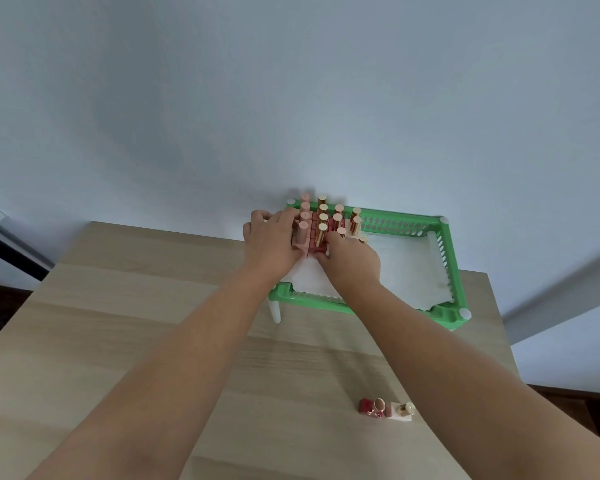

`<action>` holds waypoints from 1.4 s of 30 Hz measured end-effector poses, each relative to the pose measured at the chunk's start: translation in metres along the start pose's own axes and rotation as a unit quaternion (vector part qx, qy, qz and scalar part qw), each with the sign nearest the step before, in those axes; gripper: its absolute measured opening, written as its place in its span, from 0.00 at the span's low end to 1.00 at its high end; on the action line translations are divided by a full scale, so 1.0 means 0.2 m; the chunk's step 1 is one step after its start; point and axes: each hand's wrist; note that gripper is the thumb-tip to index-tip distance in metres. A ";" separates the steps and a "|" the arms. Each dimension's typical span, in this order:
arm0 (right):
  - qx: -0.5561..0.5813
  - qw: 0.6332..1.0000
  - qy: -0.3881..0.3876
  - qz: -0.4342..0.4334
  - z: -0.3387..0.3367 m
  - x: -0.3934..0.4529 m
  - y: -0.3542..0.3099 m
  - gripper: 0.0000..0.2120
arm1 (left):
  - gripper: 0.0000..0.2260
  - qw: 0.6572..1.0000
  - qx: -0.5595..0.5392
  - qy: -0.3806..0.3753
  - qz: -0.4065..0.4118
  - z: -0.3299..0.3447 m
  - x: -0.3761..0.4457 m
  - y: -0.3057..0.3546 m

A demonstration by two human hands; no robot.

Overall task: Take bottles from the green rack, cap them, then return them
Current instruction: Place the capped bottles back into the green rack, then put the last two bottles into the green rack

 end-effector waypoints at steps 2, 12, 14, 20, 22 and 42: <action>-0.001 1.000 0.000 0.002 0.00 0.00 0.00 0.14 | 0.23 1.000 0.002 0.005 0.002 0.01 0.00 0.00; 0.021 1.000 0.002 0.011 -0.04 -0.03 0.00 0.11 | 0.21 0.999 -0.014 0.033 -0.014 0.01 -0.04 0.00; 0.030 0.999 0.010 0.009 -0.06 -0.06 0.01 0.13 | 0.25 0.999 -0.038 0.021 -0.027 -0.01 -0.07 -0.01; 0.076 0.995 0.060 -0.024 -0.16 -0.23 0.03 0.15 | 0.27 0.987 -0.135 0.032 -0.081 -0.11 -0.28 0.01; 0.088 0.993 0.066 -0.032 -0.21 -0.33 0.05 0.16 | 0.24 0.980 -0.178 0.035 -0.083 -0.10 -0.40 0.04; 0.230 0.962 -0.146 0.027 -0.05 -1.23 0.51 0.14 | 0.14 0.951 -0.136 -0.275 0.024 0.35 -1.19 0.23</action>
Point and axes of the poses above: each hand's wrist, its own x-axis towards the middle knuckle, its own z-axis out of the palm, y = z × x, and after that the axes turned 10 degrees about -z, right-handed
